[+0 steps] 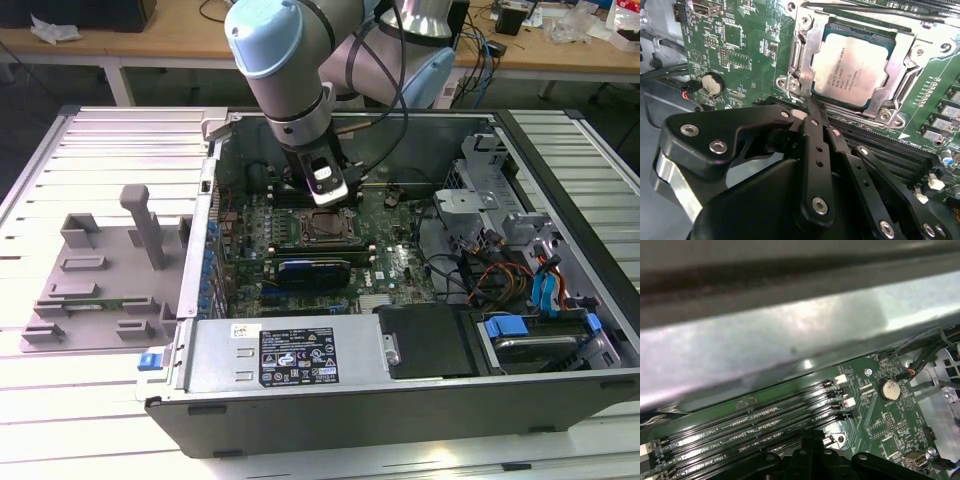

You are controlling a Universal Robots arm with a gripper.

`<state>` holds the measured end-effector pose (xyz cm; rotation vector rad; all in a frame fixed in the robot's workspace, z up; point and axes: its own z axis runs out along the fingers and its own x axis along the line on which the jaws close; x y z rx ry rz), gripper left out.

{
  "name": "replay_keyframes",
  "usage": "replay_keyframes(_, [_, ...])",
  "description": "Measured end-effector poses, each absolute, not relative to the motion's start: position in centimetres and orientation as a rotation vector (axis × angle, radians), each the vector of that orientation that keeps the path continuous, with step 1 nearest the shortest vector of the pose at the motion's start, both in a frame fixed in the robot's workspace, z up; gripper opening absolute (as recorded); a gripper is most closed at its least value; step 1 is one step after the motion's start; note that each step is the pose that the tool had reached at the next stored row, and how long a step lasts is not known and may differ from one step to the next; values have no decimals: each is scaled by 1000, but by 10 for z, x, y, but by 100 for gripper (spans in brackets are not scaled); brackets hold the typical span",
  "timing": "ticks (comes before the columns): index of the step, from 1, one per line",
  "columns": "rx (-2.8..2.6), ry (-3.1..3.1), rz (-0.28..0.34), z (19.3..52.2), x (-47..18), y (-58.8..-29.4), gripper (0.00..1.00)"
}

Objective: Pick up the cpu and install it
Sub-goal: 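Install the first cpu locking lever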

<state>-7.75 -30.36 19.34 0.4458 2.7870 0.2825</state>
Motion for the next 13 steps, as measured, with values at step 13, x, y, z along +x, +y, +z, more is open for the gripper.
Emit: replay_keyframes(13, [447, 2766, 327, 193, -77, -305, 11])
